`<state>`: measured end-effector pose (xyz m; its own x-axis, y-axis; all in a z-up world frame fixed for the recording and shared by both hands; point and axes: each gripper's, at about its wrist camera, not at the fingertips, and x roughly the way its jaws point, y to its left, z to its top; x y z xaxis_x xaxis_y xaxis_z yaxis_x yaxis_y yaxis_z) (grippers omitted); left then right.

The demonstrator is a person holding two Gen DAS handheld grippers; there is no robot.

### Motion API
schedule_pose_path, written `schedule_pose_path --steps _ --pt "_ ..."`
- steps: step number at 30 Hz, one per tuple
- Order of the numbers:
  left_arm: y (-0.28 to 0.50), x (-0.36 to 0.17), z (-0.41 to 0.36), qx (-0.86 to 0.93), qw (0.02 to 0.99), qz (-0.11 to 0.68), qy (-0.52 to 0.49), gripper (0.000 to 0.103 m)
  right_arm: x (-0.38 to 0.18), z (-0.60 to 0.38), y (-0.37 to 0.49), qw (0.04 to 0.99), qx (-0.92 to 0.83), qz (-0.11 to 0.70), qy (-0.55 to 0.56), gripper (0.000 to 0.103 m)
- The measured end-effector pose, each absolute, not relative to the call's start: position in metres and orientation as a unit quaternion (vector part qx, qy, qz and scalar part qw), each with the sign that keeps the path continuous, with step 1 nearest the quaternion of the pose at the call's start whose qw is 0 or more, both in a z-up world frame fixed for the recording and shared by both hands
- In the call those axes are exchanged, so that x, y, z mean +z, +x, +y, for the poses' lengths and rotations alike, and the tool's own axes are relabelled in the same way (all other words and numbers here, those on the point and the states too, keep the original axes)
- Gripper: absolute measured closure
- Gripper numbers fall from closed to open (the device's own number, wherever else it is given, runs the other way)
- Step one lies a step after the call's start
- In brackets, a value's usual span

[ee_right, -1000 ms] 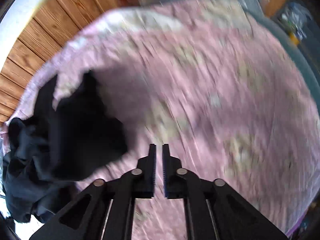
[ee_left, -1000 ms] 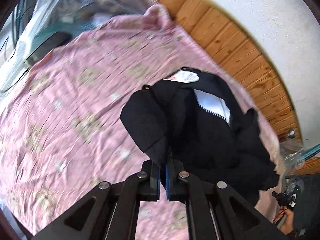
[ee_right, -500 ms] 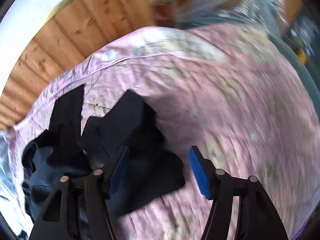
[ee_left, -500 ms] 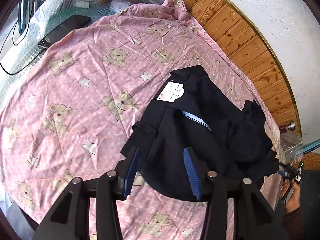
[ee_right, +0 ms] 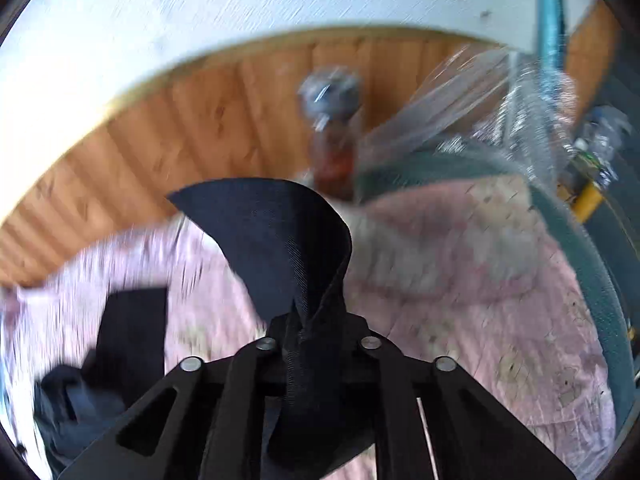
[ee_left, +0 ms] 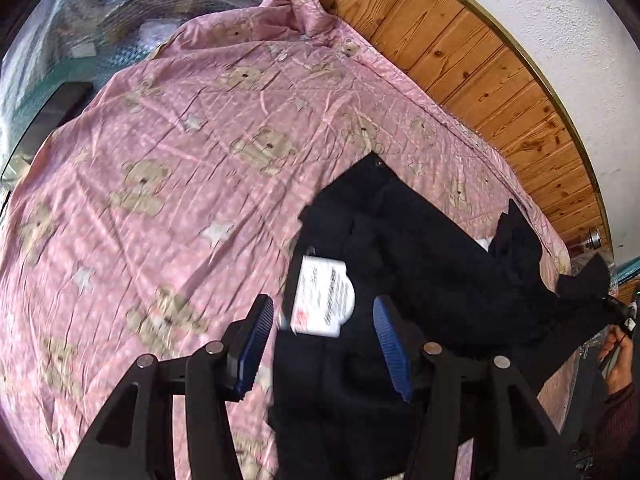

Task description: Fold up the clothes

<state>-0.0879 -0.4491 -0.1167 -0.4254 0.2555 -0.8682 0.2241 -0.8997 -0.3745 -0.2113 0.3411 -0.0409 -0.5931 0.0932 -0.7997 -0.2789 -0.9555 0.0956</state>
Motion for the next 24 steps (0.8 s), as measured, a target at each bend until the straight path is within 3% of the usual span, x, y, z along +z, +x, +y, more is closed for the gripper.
schedule_pose_path --steps 1,3,5,8,13,18,19,20,21,22,23,24 --pt "-0.096 -0.119 -0.445 0.811 0.023 -0.23 -0.537 0.048 -0.049 0.34 -0.218 0.095 0.875 0.107 -0.462 0.063" --pt "-0.109 -0.126 -0.435 0.795 0.046 -0.247 -0.551 0.048 -0.058 0.333 -0.206 0.088 0.859 0.101 -0.494 0.062" --pt "-0.107 -0.13 -0.423 0.78 0.065 -0.255 -0.567 0.048 -0.055 0.319 -0.168 0.067 0.864 0.106 -0.488 0.051" --pt "-0.073 -0.127 -0.416 0.78 0.077 -0.248 -0.57 0.048 -0.074 0.295 -0.095 0.002 0.861 0.109 -0.497 0.045" --pt "0.01 -0.132 -0.433 0.772 0.074 -0.264 -0.574 0.043 -0.155 0.219 0.001 -0.108 0.815 0.006 -0.569 0.043" --pt "0.024 -0.168 -0.435 0.74 0.049 -0.362 -0.565 0.036 -0.201 0.177 -0.008 -0.121 0.811 0.017 -0.572 0.043" --pt "0.018 -0.175 -0.43 0.735 0.05 -0.375 -0.563 0.035 -0.207 0.17 -0.013 -0.123 0.81 0.015 -0.573 0.048" --pt "0.012 -0.181 -0.424 0.73 0.046 -0.378 -0.567 0.034 -0.211 0.166 -0.02 -0.12 0.807 0.011 -0.578 0.07" --pt "0.008 -0.179 -0.419 0.736 0.045 -0.377 -0.561 0.033 -0.212 0.163 -0.025 -0.114 0.806 0.004 -0.581 0.079" --pt "0.004 -0.172 -0.417 0.747 0.062 -0.38 -0.542 0.038 -0.205 0.161 -0.029 -0.112 0.809 -0.001 -0.577 0.099" --pt "0.0 -0.165 -0.414 0.757 0.079 -0.381 -0.525 0.074 -0.191 0.161 -0.031 -0.113 0.816 -0.003 -0.567 0.101" --pt "-0.006 -0.158 -0.412 0.762 0.088 -0.374 -0.521 0.092 -0.169 0.162 -0.03 -0.115 0.827 -0.01 -0.55 0.102"
